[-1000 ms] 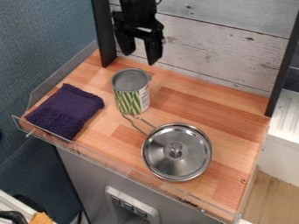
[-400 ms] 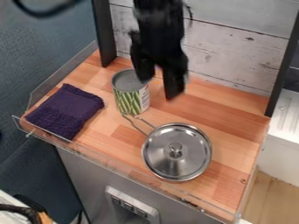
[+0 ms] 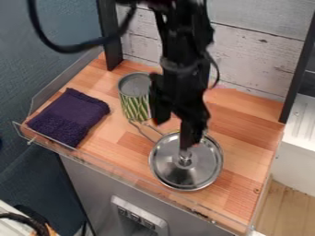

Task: Put the silver lid on the right upper side of the table

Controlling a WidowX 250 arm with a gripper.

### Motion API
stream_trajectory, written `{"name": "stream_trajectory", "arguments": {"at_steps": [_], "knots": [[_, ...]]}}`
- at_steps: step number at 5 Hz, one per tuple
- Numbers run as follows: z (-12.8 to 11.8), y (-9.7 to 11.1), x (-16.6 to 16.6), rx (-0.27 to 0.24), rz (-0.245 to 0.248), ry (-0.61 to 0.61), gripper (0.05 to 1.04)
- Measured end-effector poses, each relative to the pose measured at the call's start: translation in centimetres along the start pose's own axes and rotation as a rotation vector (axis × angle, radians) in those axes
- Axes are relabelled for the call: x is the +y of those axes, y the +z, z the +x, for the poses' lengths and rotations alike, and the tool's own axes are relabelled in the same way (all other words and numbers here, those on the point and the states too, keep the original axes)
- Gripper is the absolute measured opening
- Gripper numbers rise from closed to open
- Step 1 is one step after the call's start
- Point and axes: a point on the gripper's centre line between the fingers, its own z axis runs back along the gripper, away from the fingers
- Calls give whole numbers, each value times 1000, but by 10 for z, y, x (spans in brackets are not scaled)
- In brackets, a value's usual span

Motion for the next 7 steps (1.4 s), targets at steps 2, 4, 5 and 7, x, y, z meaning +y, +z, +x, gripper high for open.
{"name": "stream_trajectory", "arguments": {"at_steps": [2, 4, 5, 7], "knots": [[-7, -33, -4, 122, 32, -3, 999], [0, -35, -7, 91, 30, -6, 695], [3, -35, -7, 82, 30, -16, 393], [16, -3, 2, -8, 7, 1, 279]]}}
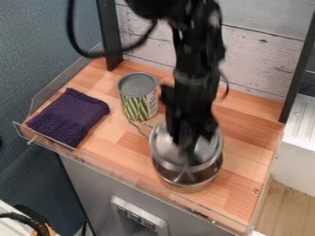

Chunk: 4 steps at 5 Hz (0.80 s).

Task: Put the silver lid on the right upper side of the table

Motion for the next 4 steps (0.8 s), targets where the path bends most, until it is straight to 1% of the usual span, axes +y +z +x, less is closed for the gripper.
{"name": "stream_trajectory", "arguments": {"at_steps": [1, 2, 3, 4], "knots": [[36, 36, 6, -110, -18, 27, 279], [77, 42, 15, -149, -27, 80, 279], [107, 13, 28, -110, -9, 130, 279], [118, -15, 36, -57, 21, 147, 279]]}}
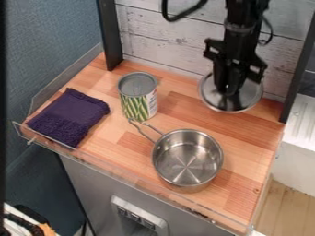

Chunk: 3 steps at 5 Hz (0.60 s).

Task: Put the silver lid on the right upper side of the table

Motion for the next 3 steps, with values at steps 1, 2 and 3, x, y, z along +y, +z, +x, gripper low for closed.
{"name": "stream_trajectory", "arguments": {"at_steps": [1, 2, 3], "knots": [[-4, -23, 0, 80, -2, -1, 279], [-8, -32, 3, 124, 20, 10, 279], [-11, -41, 5, 151, 36, 16, 338]]}}
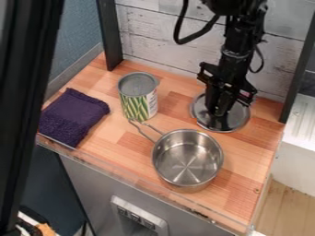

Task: Put the silver lid on the right upper side of the table

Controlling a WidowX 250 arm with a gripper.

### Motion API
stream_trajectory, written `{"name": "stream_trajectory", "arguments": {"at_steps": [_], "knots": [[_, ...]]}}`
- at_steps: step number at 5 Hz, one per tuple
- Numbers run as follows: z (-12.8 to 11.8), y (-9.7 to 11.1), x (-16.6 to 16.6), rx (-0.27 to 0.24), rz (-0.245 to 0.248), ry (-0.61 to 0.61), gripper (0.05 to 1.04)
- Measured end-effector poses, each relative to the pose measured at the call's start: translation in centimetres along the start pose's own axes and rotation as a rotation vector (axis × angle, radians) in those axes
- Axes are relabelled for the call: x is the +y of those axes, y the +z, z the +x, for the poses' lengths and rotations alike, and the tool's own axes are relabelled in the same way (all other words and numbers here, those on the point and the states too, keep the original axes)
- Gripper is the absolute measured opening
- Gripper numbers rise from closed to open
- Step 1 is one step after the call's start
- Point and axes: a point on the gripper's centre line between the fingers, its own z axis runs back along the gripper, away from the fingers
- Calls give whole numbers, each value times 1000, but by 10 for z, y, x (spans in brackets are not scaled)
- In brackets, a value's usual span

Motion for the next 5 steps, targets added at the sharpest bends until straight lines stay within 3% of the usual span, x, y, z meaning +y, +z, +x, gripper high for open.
{"name": "stream_trajectory", "arguments": {"at_steps": [2, 3, 4, 5], "knots": [[0, 10, 2, -41, 5, 58, 908], [-3, 58, 17, -147, -10, 150, 1014], [-12, 63, 31, -135, -29, 193, 1010], [-22, 56, 33, -86, -9, 168, 1003]]}}
